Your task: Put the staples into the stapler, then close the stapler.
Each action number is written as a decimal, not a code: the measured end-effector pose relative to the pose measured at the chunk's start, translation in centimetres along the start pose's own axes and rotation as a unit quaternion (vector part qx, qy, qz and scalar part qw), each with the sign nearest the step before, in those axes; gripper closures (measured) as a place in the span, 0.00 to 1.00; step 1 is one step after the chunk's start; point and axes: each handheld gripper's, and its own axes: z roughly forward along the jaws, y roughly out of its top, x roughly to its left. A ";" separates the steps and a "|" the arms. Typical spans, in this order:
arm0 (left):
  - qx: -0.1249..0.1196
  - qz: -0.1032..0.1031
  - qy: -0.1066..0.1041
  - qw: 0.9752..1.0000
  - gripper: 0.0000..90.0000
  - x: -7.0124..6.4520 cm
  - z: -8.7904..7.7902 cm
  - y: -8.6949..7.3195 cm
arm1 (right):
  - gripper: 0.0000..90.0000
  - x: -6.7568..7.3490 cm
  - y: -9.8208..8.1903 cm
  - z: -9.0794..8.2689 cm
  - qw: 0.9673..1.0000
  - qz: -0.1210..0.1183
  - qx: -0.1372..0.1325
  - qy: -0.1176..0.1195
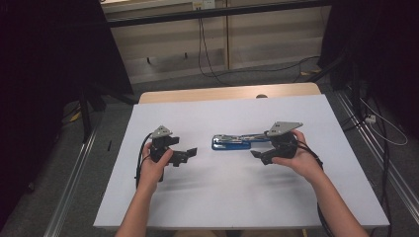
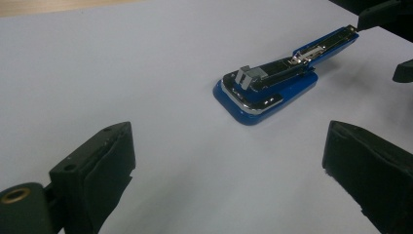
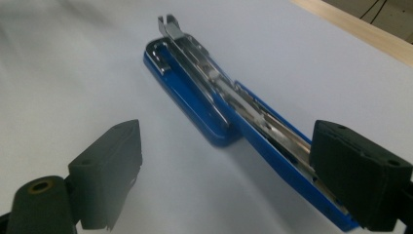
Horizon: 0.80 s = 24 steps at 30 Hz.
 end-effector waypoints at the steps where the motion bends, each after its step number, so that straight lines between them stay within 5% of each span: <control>1: 0.001 0.001 -0.001 1.000 0.06 0.0 -0.1 0.0 | 0.14 0.0 -0.2 -0.1 1.000 0.002 0.002 -0.006; 12: 0.001 -0.001 -0.004 1.000 0.06 -0.3 -0.2 0.0 | 0.16 0.2 -2.0 -2.1 0.999 0.024 0.005 -0.033; 24: -0.004 0.009 -0.023 1.000 0.07 -0.8 0.9 0.3 | 0.46 -1.0 -2.9 -4.3 0.995 0.058 -0.010 -0.080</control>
